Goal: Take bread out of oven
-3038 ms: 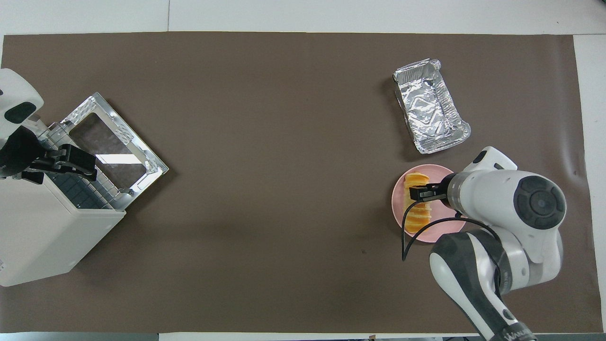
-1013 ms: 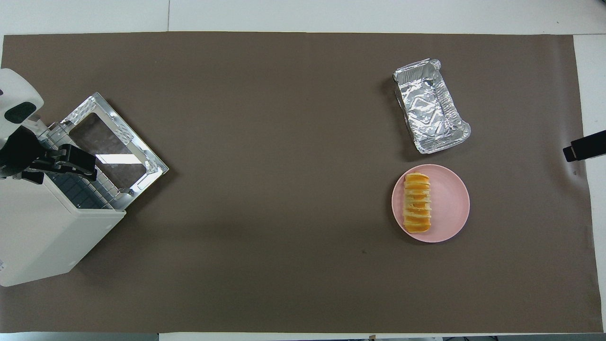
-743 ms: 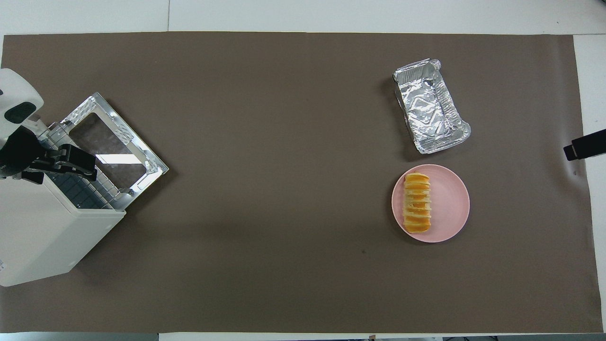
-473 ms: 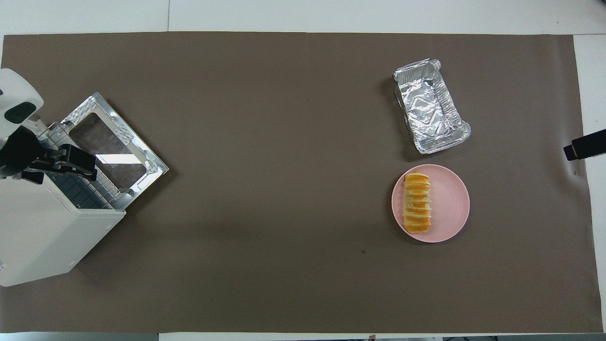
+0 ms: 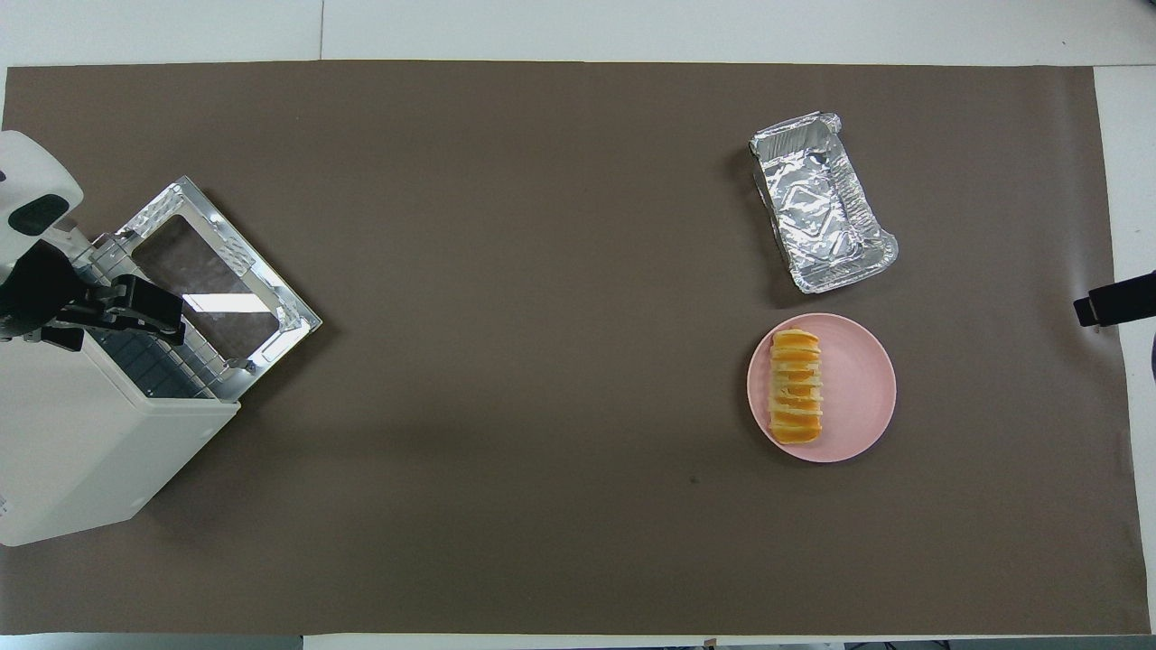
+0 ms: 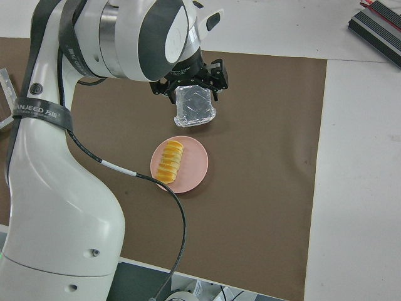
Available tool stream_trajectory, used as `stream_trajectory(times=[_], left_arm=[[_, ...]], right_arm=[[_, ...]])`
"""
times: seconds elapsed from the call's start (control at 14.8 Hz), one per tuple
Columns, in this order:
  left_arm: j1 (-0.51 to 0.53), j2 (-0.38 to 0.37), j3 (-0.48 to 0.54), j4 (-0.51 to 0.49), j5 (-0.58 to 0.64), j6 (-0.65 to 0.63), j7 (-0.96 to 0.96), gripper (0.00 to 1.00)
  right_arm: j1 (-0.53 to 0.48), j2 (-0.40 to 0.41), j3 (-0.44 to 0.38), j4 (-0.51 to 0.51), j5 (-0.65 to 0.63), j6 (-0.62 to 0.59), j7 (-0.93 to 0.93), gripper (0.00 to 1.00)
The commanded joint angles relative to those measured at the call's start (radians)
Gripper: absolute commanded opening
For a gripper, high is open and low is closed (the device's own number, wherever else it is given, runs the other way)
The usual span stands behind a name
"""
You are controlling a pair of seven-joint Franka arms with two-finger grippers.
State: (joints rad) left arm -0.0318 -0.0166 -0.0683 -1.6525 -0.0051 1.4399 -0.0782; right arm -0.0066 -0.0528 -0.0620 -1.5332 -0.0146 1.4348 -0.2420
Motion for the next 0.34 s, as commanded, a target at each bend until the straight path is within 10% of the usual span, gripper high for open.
stream_trajectory(times=[0.0,0.27], left_arm=[[0.01,-0.022,-0.007,-0.018,0.016,0.014,0.002,1.0],[0.01,-0.022,-0.007,-0.019,0.016,0.014,0.002,1.0]], right_arm=[[0.002,-0.005,-0.006,-0.004,-0.001,0.009,-0.02,1.0],[0.007,-0.007,-0.006,-0.01,-0.005,0.012,-0.017,1.0]])
